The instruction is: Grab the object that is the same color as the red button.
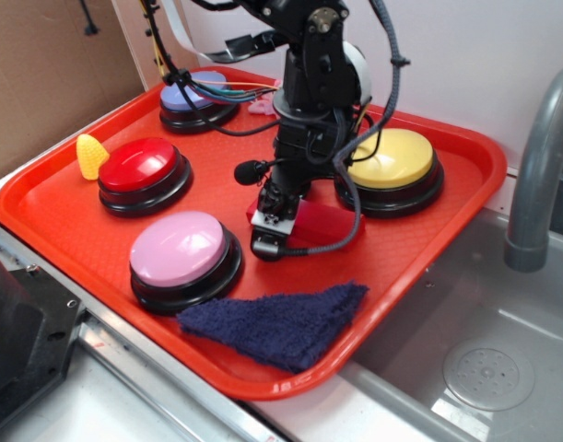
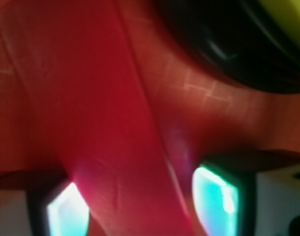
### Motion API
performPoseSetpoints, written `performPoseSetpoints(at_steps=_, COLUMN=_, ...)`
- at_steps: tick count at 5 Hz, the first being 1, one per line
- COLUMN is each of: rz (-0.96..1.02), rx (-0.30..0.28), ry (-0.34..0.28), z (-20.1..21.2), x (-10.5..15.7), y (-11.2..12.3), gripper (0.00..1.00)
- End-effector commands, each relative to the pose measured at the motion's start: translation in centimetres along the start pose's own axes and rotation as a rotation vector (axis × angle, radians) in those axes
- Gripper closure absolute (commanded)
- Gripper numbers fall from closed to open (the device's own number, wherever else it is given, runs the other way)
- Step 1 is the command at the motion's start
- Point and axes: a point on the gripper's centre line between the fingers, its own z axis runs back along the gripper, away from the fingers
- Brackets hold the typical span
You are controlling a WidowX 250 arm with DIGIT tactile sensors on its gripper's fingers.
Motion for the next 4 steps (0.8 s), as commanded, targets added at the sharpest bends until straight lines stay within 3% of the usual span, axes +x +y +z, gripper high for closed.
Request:
performPoseSetpoints(at_steps=1, rz=0.118, rx=0.066, ry=-0.05, z=3.1, x=-1.7, y=-0.2, gripper=1.0)
performPoseSetpoints(at_steps=2, rz=0.148, rx=0.048, ry=-0.124, z=7.6, x=-2.9, y=-0.7, gripper=1.0)
performPoseSetpoints(at_steps=3, rz=0.206, rx=-0.016, ry=-0.193, z=12.3, x=-3.8, y=-2.0, gripper=1.0)
performPoseSetpoints(at_steps=4, rz=0.45, rx=-0.063, ry=-0.124, z=15.5, x=-5.3, y=-3.2, gripper=1.0)
